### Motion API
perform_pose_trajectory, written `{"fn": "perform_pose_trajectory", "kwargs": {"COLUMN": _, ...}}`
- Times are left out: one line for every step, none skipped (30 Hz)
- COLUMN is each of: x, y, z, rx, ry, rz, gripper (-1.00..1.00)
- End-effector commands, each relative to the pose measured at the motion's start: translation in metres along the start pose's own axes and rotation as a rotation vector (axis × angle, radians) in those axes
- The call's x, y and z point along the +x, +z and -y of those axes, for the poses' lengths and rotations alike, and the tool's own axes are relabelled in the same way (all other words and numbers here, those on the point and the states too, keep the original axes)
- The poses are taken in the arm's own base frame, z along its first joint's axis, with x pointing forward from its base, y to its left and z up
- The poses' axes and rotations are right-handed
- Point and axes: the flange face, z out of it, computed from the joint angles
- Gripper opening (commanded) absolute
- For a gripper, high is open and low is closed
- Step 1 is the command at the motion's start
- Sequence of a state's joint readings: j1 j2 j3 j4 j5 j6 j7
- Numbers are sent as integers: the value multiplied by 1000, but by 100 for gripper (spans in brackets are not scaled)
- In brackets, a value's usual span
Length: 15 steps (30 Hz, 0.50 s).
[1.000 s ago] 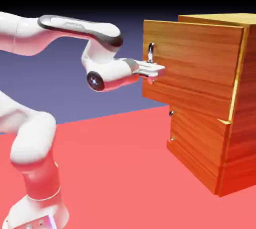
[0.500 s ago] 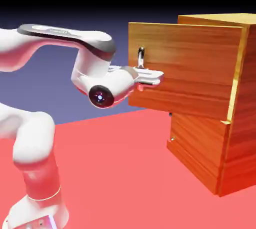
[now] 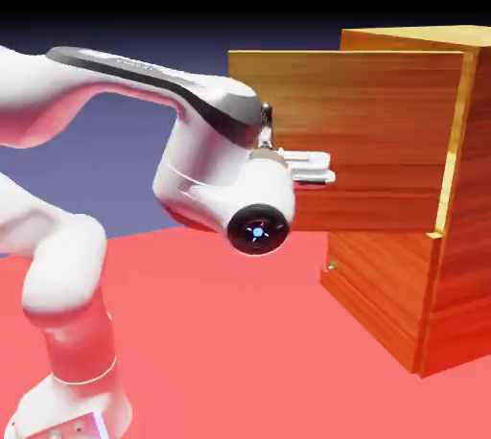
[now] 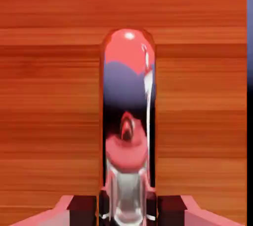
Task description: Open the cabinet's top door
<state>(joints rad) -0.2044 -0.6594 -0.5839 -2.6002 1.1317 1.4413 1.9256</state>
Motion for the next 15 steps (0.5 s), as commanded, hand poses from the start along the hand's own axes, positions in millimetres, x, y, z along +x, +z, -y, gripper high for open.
{"fn": "perform_pose_trajectory", "kwargs": {"x": -3, "y": -8, "z": 3, "rx": -20, "ry": 0, "rz": -20, "gripper": -100}}
{"fn": "perform_pose_trajectory", "kwargs": {"x": -6, "y": -16, "z": 6, "rx": -38, "ry": 0, "rz": -39, "gripper": -100}}
{"fn": "perform_pose_trajectory", "kwargs": {"x": -9, "y": -24, "z": 9, "rx": -57, "ry": 0, "rz": -57, "gripper": -100}}
{"fn": "perform_pose_trajectory", "kwargs": {"x": -12, "y": -32, "z": 12, "rx": -75, "ry": 0, "rz": -75, "gripper": -100}}
{"fn": "perform_pose_trajectory", "kwargs": {"x": -15, "y": -39, "z": 15, "rx": -92, "ry": 0, "rz": -93, "gripper": -100}}
{"fn": "perform_pose_trajectory", "kwargs": {"x": -18, "y": -46, "z": 18, "rx": -109, "ry": 0, "rz": -110, "gripper": -100}}
{"fn": "perform_pose_trajectory", "kwargs": {"x": -21, "y": -52, "z": 21, "rx": -125, "ry": 0, "rz": -126, "gripper": -100}}
{"fn": "perform_pose_trajectory", "kwargs": {"x": -24, "y": -58, "z": 25, "rx": -141, "ry": 0, "rz": -141, "gripper": -100}}
{"fn": "perform_pose_trajectory", "kwargs": {"x": -28, "y": -64, "z": 28, "rx": -155, "ry": 0, "rz": -156, "gripper": -100}}
{"fn": "perform_pose_trajectory", "kwargs": {"x": -30, "y": -69, "z": 30, "rx": -169, "ry": 0, "rz": -170, "gripper": -100}}
{"fn": "perform_pose_trajectory", "kwargs": {"x": -33, "y": -74, "z": 33, "rx": -182, "ry": 0, "rz": -183, "gripper": -100}}
{"fn": "perform_pose_trajectory", "kwargs": {"x": -36, "y": -78, "z": 36, "rx": -195, "ry": 0, "rz": -195, "gripper": -100}}
{"fn": "perform_pose_trajectory", "kwargs": {"x": -39, "y": -83, "z": 39, "rx": -207, "ry": 0, "rz": -207, "gripper": -100}}
{"fn": "perform_pose_trajectory", "kwargs": {"x": -41, "y": -87, "z": 41, "rx": -218, "ry": 0, "rz": -218, "gripper": -100}}
{"fn": "perform_pose_trajectory", "kwargs": {"x": -44, "y": -91, "z": 44, "rx": -229, "ry": 0, "rz": -229, "gripper": -100}}
